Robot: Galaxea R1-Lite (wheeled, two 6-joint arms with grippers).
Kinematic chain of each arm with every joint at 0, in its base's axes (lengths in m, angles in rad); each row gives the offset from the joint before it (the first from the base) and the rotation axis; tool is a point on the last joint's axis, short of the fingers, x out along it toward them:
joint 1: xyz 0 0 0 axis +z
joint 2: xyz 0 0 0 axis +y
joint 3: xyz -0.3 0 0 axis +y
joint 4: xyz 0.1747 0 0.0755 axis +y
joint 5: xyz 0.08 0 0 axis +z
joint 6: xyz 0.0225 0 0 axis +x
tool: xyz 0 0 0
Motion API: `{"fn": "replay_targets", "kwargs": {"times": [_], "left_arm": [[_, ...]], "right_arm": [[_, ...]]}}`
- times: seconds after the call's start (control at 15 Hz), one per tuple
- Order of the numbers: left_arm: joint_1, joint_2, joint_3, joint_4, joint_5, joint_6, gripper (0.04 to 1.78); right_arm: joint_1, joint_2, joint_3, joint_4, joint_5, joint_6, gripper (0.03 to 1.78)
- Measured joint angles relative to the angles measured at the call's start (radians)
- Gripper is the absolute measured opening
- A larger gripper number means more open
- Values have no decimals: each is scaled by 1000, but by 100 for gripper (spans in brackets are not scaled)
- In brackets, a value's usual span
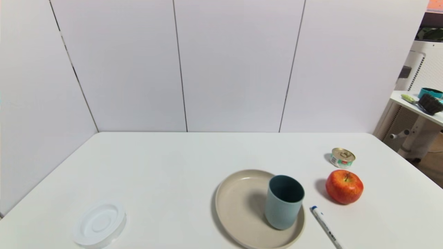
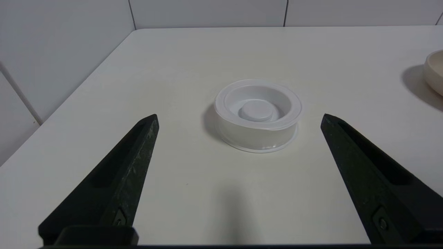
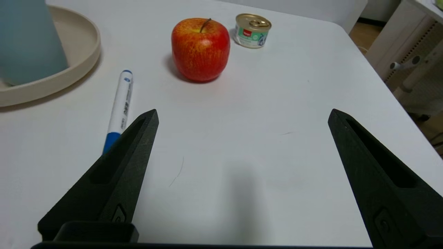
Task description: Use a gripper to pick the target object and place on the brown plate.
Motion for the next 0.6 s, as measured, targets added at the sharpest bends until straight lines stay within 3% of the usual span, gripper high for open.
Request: {"fn": "replay_targets", "kwargs": {"times": [0.13, 0.27, 0.6], "left_arm": [[0, 0, 0, 0, -1, 0, 169], [0, 0, 0, 0, 0, 0, 169], [0, 0, 0, 0, 0, 0, 169]], "right_arm": [[-20, -97, 0, 73, 59, -1, 169], [-28, -180, 0, 91, 80, 21, 169], [-33, -240, 1, 95, 59, 128, 169]]}}
